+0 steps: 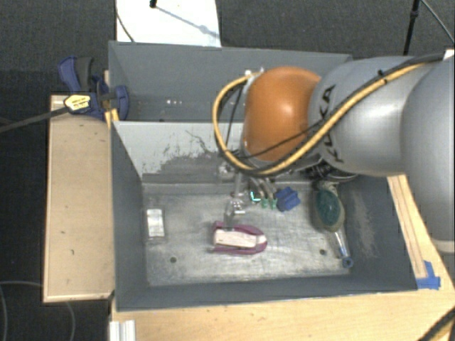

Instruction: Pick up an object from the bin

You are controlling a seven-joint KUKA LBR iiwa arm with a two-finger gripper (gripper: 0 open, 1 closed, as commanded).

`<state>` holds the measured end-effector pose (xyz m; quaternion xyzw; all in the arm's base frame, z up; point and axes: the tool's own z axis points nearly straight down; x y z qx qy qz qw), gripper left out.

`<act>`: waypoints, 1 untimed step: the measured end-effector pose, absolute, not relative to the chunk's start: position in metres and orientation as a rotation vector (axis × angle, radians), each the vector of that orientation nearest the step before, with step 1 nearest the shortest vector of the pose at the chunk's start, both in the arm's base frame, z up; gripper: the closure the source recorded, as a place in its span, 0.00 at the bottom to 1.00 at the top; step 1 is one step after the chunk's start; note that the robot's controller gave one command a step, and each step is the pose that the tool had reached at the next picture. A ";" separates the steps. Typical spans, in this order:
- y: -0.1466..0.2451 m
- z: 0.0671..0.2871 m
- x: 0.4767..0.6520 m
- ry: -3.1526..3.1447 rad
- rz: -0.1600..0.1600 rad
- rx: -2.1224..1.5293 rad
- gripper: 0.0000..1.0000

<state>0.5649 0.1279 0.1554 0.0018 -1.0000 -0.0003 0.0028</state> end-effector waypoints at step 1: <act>0.079 0.090 0.559 -3.138 -0.007 -0.018 0.00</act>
Offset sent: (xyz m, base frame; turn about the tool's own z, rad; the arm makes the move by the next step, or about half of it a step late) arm -0.0059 -0.0487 -0.0658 0.0082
